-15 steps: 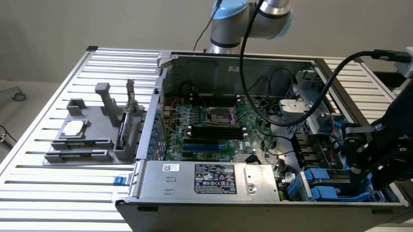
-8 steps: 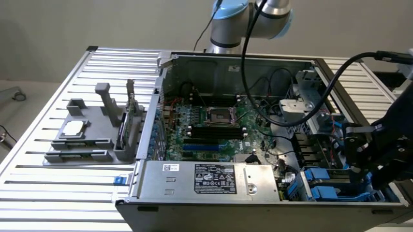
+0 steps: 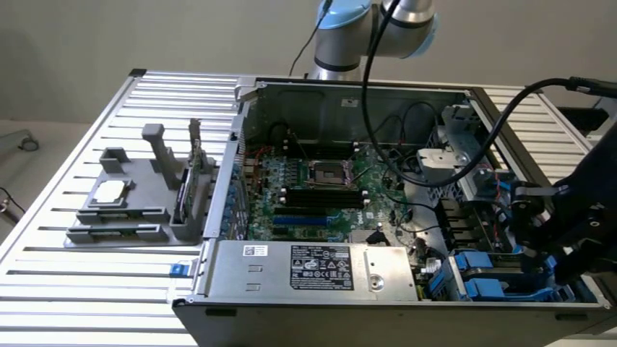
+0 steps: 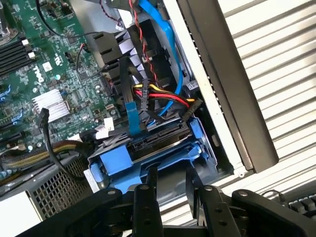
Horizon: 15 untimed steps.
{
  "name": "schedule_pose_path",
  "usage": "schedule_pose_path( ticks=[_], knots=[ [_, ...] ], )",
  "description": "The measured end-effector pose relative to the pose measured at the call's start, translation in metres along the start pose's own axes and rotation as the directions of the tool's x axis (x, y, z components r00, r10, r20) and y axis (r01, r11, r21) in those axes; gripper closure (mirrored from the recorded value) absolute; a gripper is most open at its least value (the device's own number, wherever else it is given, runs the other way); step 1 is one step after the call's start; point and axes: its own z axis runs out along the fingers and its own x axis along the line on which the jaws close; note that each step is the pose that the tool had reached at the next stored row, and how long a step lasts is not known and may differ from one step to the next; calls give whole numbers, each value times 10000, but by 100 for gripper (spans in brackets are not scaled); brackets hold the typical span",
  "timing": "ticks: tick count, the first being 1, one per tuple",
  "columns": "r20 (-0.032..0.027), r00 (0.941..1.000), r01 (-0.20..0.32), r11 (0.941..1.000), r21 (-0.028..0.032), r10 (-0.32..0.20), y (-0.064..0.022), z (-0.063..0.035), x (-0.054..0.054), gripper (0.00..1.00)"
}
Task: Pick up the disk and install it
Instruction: 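Insert the first disk wire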
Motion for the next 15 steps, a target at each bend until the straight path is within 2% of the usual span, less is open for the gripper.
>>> schedule_pose_path(
  ticks=[3,6,7,13,15],
  knots=[
    [-56,9992,-396,9992,-105,396,0,21,2,63],
    [-142,9968,-785,9966,-259,782,0,41,2,63],
    [-185,9959,-896,9954,-332,890,0,45,2,63],
    [-519,9876,-1523,9846,-857,1482,0,65,3,63],
    [-598,9836,-1754,9797,-969,1702,-1,72,4,63]
  ],
)
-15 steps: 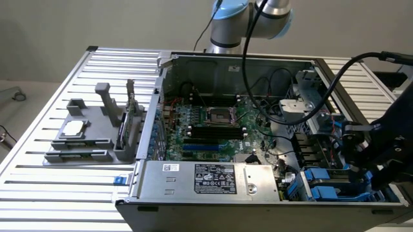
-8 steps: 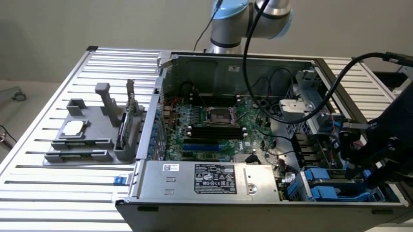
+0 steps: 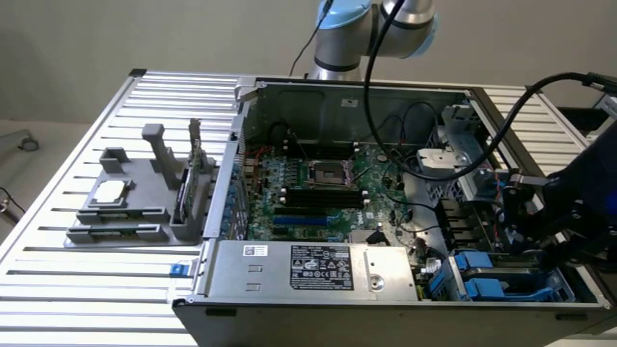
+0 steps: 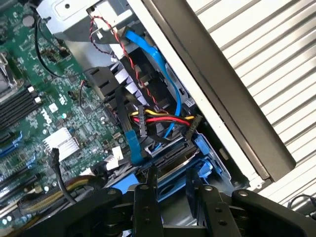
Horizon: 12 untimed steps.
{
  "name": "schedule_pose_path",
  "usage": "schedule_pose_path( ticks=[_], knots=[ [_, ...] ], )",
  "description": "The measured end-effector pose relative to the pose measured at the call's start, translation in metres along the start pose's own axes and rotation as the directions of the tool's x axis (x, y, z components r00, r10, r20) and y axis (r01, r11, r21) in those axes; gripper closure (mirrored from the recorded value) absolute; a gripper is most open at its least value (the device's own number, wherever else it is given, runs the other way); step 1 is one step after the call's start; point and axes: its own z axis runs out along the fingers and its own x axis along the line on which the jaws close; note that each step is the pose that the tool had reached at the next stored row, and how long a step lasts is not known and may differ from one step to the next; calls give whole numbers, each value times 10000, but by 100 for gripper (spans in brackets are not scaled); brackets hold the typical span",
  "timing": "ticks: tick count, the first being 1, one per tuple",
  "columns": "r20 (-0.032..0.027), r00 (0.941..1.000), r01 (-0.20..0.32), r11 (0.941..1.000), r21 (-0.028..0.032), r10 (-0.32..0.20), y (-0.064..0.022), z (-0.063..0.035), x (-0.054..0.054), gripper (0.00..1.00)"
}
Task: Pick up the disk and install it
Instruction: 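Insert the first disk wire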
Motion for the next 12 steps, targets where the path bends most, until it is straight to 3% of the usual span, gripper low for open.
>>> schedule_pose_path(
  ticks=[6,12],
  knots=[
    [-124,9972,-741,9968,-295,738,-3,24,-1,63],
    [-247,9886,-1496,9872,-557,1484,-6,48,-1,63]
  ],
)
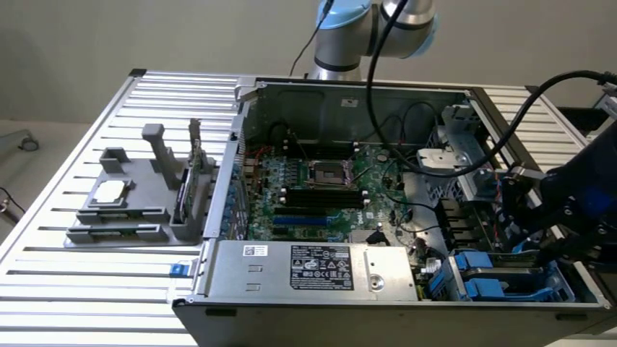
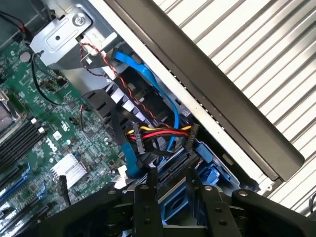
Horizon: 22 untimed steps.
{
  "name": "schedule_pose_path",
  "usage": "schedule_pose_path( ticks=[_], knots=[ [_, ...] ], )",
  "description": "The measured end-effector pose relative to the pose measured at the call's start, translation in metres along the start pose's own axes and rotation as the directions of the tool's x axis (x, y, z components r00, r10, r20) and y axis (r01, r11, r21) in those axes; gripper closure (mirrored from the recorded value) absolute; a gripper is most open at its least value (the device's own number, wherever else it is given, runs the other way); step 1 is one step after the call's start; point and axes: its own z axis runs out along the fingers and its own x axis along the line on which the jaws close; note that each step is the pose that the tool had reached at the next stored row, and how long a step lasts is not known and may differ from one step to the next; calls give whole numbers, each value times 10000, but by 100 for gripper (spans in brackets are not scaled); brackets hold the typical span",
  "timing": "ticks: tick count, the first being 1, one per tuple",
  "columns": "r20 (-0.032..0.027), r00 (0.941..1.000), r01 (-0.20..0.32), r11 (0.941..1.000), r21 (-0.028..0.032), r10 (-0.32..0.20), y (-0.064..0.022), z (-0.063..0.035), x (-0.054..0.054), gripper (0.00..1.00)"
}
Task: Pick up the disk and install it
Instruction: 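Insert the first disk wire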
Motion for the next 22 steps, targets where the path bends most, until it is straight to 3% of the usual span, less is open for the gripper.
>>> schedule_pose_path(
  ticks=[9,17,19,22],
  knots=[
    [-78,9935,-1135,9930,-332,1133,-6,38,-3,63],
    [-197,9786,-2058,9766,-618,2050,-12,73,-6,63],
    [-218,9747,-2234,9724,-672,2225,-11,81,-8,63],
    [-191,9699,-2435,9674,-696,2428,-7,82,-13,63]
  ],
)
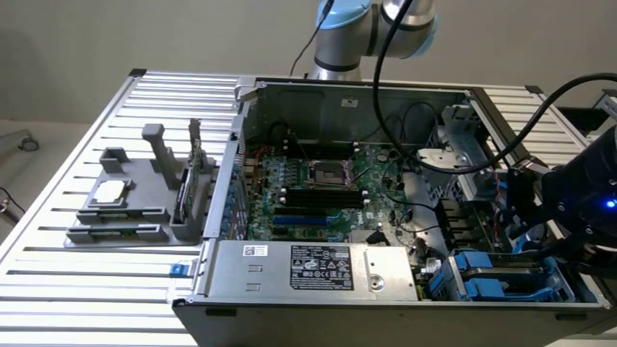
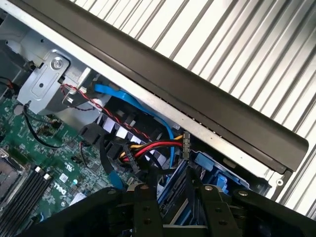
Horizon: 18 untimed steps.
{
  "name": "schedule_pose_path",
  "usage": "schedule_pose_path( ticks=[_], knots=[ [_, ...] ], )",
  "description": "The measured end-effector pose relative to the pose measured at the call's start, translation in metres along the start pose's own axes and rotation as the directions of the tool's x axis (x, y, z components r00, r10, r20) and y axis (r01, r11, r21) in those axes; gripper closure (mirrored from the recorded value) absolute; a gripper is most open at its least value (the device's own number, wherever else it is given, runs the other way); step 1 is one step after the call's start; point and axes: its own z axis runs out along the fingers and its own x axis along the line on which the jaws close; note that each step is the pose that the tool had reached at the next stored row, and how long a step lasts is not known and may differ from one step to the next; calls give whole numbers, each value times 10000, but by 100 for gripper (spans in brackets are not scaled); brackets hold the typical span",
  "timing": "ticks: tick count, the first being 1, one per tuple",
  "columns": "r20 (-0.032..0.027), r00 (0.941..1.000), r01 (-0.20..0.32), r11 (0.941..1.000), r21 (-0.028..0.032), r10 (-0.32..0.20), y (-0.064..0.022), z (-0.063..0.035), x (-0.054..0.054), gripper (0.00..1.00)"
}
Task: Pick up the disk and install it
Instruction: 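Insert the first disk wire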
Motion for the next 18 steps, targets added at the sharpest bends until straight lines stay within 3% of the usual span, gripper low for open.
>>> schedule_pose_path(
  ticks=[9,13,18],
  knots=[
    [104,9990,-444,9990,-54,445,29,-16,-13,63],
    [115,9987,-497,9987,-62,498,81,-4,-47,63],
    [140,9980,-614,9981,-78,615,80,7,-49,63]
  ],
)
